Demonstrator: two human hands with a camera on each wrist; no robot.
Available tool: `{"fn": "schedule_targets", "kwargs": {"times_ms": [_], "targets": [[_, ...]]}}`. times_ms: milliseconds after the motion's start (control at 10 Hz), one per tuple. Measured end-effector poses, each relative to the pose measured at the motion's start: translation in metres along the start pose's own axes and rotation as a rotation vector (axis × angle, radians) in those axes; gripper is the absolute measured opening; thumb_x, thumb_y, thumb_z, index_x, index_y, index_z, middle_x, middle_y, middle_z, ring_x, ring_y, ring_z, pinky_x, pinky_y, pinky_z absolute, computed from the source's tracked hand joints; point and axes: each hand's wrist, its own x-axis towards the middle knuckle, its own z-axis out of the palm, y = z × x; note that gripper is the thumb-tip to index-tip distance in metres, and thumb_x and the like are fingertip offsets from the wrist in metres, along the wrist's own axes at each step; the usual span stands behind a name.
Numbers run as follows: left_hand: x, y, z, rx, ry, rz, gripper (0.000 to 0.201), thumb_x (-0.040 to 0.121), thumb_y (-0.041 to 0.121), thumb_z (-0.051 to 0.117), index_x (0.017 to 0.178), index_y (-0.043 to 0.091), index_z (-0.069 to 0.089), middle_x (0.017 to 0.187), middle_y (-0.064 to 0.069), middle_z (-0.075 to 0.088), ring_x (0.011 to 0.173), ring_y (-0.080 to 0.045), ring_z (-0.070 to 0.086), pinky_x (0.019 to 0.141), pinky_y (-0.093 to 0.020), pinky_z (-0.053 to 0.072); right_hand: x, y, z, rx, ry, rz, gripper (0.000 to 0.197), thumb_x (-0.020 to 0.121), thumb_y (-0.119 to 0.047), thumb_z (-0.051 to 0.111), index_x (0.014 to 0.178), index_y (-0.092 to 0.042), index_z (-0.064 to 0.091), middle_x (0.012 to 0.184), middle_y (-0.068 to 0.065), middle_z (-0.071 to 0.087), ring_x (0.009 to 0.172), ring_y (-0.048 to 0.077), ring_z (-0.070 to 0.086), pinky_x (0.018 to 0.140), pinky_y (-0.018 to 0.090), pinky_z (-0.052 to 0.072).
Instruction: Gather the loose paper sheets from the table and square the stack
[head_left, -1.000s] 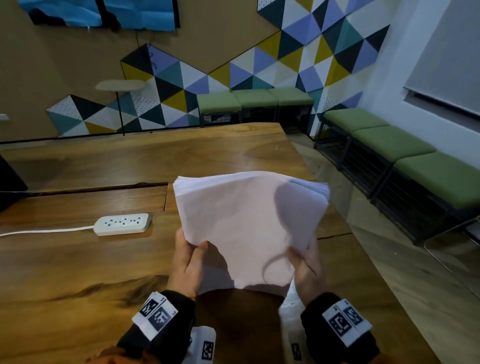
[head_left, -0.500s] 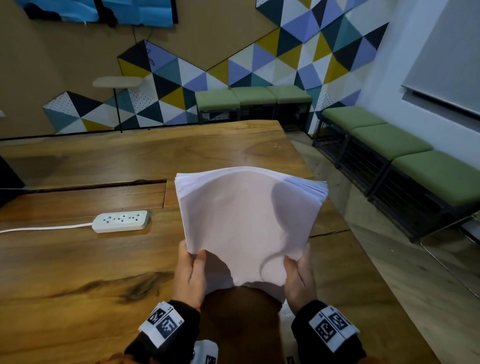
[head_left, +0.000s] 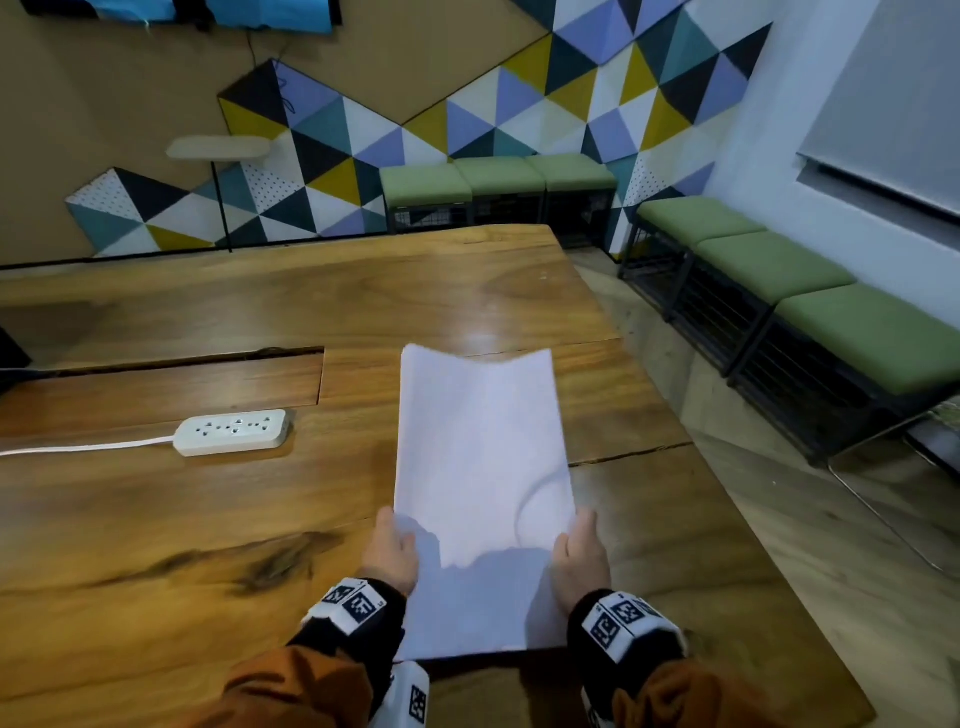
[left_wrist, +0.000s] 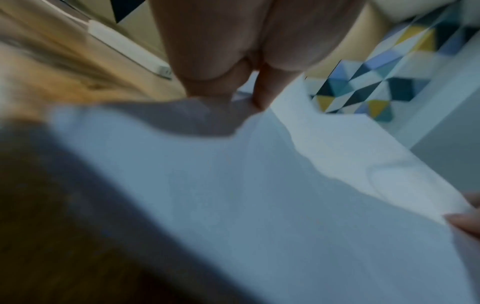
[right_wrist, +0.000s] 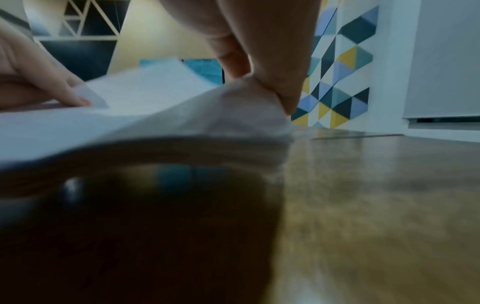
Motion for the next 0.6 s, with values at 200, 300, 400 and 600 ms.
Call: {"fn": "schedule_targets", "kwargs": {"times_ms": [200, 300, 400, 600], "targets": [[-0.002, -0.005, 0.017, 0.179, -0.149, -0.288, 0.047, 0.096, 0.014, 0.036, 0.139, 0.004, 0.021, 0.146, -0.02, 0.035, 0.13, -0.035, 0.04, 0.102, -0.033, 0.033, 0.0, 0.022, 0.006, -0.188, -0.161, 0.284, 0.041, 0.084, 0.002, 0.031, 0.125, -0.001, 0.03, 0.127, 0.025, 0.051, 0.114, 0.036, 0.051, 0.093, 0.035, 0.039], [-0.003, 0.001, 0.018, 0.16, -0.138, -0.323, 0.044, 0.092, 0.011, 0.039, 0.134, 0.004, 0.027, 0.141, -0.022, 0.04, 0.125, -0.038, 0.044, 0.103, -0.038, 0.038, 0.005, 0.023, 0.005, -0.3, -0.158, 0.321, 0.044, 0.084, -0.004, 0.038, 0.128, -0.002, 0.033, 0.133, 0.021, 0.046, 0.12, 0.035, 0.046, 0.098, 0.037, 0.037], [-0.006, 0.001, 0.02, 0.169, -0.098, -0.318, 0.047, 0.088, 0.011, 0.042, 0.132, 0.001, 0.029, 0.141, -0.023, 0.037, 0.126, -0.041, 0.04, 0.104, -0.044, 0.037, 0.009, 0.023, 0.003, -0.435, -0.131, 0.337, 0.042, 0.084, -0.017, 0.042, 0.124, -0.006, 0.04, 0.133, 0.016, 0.044, 0.121, 0.033, 0.041, 0.103, 0.041, 0.034], [-0.019, 0.008, 0.006, 0.295, -0.051, -0.261, 0.055, 0.086, 0.016, 0.041, 0.138, 0.011, 0.022, 0.146, -0.018, 0.023, 0.127, -0.038, 0.026, 0.103, -0.037, 0.027, 0.012, 0.019, -0.006, -0.396, -0.109, 0.284, 0.049, 0.081, -0.024, 0.048, 0.128, -0.013, 0.038, 0.133, 0.015, 0.041, 0.121, 0.031, 0.039, 0.103, 0.041, 0.032]]}}
